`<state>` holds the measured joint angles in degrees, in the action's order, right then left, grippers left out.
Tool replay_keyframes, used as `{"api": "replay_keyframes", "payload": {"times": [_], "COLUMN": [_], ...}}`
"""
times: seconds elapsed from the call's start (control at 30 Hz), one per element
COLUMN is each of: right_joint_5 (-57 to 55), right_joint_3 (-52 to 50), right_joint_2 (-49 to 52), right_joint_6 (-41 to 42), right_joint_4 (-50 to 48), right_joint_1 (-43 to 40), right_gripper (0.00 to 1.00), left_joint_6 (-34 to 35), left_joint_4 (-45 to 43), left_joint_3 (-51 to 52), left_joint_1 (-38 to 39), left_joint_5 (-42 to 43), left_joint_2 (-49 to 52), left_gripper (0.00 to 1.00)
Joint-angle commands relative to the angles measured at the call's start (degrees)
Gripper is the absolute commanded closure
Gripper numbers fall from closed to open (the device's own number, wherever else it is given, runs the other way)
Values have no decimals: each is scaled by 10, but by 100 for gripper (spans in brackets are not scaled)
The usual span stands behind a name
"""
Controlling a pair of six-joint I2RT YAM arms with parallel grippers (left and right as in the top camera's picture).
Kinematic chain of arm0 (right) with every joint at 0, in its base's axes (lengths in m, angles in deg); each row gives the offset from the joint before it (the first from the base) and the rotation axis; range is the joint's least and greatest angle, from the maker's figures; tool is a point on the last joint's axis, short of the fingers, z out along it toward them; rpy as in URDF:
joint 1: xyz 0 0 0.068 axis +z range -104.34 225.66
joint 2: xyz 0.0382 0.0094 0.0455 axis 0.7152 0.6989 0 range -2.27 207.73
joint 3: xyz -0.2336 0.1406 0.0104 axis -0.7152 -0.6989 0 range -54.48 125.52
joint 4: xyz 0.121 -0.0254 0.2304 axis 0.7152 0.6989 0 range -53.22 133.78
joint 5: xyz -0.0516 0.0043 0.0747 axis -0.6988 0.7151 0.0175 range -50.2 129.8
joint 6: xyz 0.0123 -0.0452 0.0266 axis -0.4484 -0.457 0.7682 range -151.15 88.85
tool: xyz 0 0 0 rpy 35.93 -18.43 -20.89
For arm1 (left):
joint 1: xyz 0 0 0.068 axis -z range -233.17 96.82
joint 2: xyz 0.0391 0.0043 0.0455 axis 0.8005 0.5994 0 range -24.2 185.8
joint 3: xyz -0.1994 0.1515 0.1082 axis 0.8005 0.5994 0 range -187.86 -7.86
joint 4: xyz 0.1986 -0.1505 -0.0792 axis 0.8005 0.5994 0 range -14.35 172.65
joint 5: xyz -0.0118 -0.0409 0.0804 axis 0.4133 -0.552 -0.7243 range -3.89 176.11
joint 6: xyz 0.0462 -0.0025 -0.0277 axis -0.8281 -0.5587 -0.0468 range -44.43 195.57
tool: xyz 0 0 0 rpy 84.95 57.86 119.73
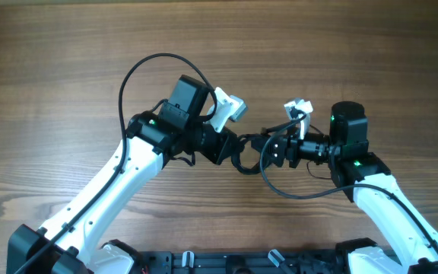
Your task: Untangle cables
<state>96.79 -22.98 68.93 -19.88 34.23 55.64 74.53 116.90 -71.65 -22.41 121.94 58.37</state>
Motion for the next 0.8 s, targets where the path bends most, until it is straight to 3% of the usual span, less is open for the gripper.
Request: {"api": "replay_keyframes", "payload": {"times": [0.0,0.07,0.13,0.17,0.2,0.23,0.27,0.3,0.33,0.43,0.6,0.67,0.77], "right_joint_5": [-6,-6,-38,-65,-123,-146,-175,-200,-217,-253,-250,-240,-233], "right_joint_3": [-1,-1,-1,-1,-1,-1,-1,-1,-1,-1,-1,-1,-1], "right_joint_2": [6,6,6,6,6,6,6,6,6,6,6,6,6], "right_joint_6": [-6,2,53,91,176,218,278,332,371,472,492,494,505], "right_joint_4": [1,1,1,1,2,1,0,0,-2,-21,-63,-62,-62], "right_joint_1": [2,2,2,2,2,2,2,2,2,2,2,2,2], "right_gripper": [62,84,95,96,96,96,95,95,95,95,96,96,95], "left_joint_6": [-18,-17,-15,-10,20,34,48,64,79,142,253,317,386], "left_joint_4": [-9,-15,-15,-15,-17,-19,-21,-23,-27,-46,-64,-72,-115], "left_joint_3": [-7,-7,-7,-7,-7,-7,-7,-7,-7,-7,-7,-7,-7], "left_joint_1": [1,-2,-7,-11,-20,-24,-29,-35,-40,-47,-26,-9,17], "left_joint_5": [37,24,14,14,14,14,14,14,13,13,-21,-46,-65], "left_joint_2": [0,0,0,0,0,0,0,0,0,0,4,7,12], "left_gripper": [96,96,96,88,66,60,48,27,24,29,34,43,44]}}
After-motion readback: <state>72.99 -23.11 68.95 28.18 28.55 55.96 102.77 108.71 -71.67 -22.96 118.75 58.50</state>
